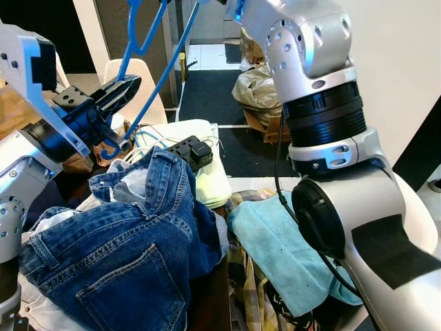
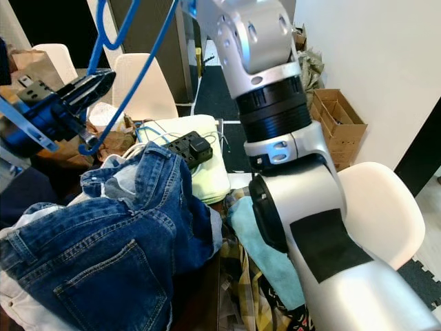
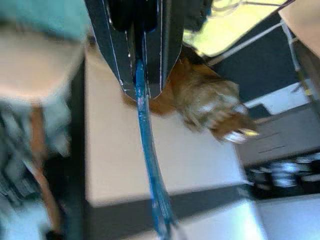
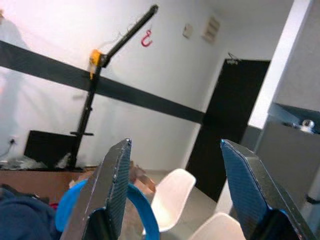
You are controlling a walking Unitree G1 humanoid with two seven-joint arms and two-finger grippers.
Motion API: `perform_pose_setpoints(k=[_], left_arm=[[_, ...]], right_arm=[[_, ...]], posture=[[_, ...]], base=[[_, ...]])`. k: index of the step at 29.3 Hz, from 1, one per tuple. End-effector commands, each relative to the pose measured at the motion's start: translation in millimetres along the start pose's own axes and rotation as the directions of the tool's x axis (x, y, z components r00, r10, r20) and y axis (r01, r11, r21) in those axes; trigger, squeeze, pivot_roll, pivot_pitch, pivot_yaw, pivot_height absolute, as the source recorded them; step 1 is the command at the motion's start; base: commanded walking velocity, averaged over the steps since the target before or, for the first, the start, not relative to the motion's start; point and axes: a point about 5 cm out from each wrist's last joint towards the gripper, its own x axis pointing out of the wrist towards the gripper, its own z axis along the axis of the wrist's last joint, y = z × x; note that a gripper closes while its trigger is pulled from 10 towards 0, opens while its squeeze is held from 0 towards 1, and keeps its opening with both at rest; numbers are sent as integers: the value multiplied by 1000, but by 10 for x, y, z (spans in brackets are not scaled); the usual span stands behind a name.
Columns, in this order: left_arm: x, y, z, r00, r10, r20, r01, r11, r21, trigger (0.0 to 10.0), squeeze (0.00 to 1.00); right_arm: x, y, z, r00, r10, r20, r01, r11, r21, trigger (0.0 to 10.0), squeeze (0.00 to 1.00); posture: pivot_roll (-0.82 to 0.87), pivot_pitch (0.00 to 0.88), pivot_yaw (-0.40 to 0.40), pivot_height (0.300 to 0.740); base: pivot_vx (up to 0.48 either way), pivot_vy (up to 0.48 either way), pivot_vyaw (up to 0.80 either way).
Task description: Hang hanger
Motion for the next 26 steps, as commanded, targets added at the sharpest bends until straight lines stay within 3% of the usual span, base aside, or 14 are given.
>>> perform_pose_setpoints(k=[1,4,5,7,8,9,11,13,14,17,22,24,25,26], left_arm=[[-71,-65,23,987,-140,-81,146,987,64,10000,0],[-71,-65,23,987,-140,-81,146,987,64,10000,0],[-206,-35,59,951,-253,-178,273,957,100,10000,0],[-206,-35,59,951,-253,-178,273,957,100,10000,0],[-384,92,150,899,-321,-297,368,923,116,10000,0],[-384,92,150,899,-321,-297,368,923,116,10000,0],[-646,255,355,788,-394,-473,496,861,110,10000,0],[-646,255,355,788,-394,-473,496,861,110,10000,0],[-691,279,408,758,-407,-511,524,845,105,10000,0],[-708,279,429,739,-417,-529,543,833,102,10000,0],[-735,293,454,730,-421,-538,553,827,104,10000,0],[-927,481,515,746,-349,-566,501,855,133,10000,0],[-927,481,515,746,-349,-566,501,855,133,10000,0],[-1069,580,558,744,-323,-585,475,871,124,10000,0]], right_arm=[[-102,19,-194,998,55,-42,-55,998,9,10000,0],[-102,19,-194,998,55,-42,-55,998,9,10000,0],[-280,16,-333,988,141,-54,-143,989,-31,10000,0],[-280,16,-333,988,141,-54,-143,989,-31,10000,0],[-526,-8,-399,958,278,-69,-282,958,-45,10000,0],[-526,-8,-399,958,278,-69,-282,958,-45,10000,0],[-916,-43,-392,825,556,-99,-562,826,-39,10000,0],[-916,-43,-392,825,556,-99,-562,826,-39,10000,0],[-1019,-45,-381,769,629,-114,-636,771,-31,10000,0],[-1074,-44,-388,735,665,-131,-673,740,-19,10000,0],[-1135,-86,-435,719,676,-161,-684,729,4,10000,0],[-1278,-259,-546,728,649,-220,-655,753,53,10000,0],[-1278,-259,-546,728,649,-220,-655,753,53,10000,0],[-1365,-329,-583,730,638,-244,-642,763,74,10000,0]], posture=[[-3,35,40,740],[-3,35,40,740],[-2,31,41,740],[-2,31,41,740],[8,16,46,740],[8,16,46,740],[10,3,48,740],[10,3,48,740],[16,1,46,740],[18,1,45,740],[21,0,40,740],[18,0,39,740],[18,0,39,740],[19,0,38,740]], base=[[0,0,0],[0,0,0],[0,0,0],[0,0,0],[0,0,0],[0,0,0],[0,0,0],[0,0,0],[0,0,0],[0,0,0],[0,0,0],[0,0,0],[0,0,0],[0,0,0]])
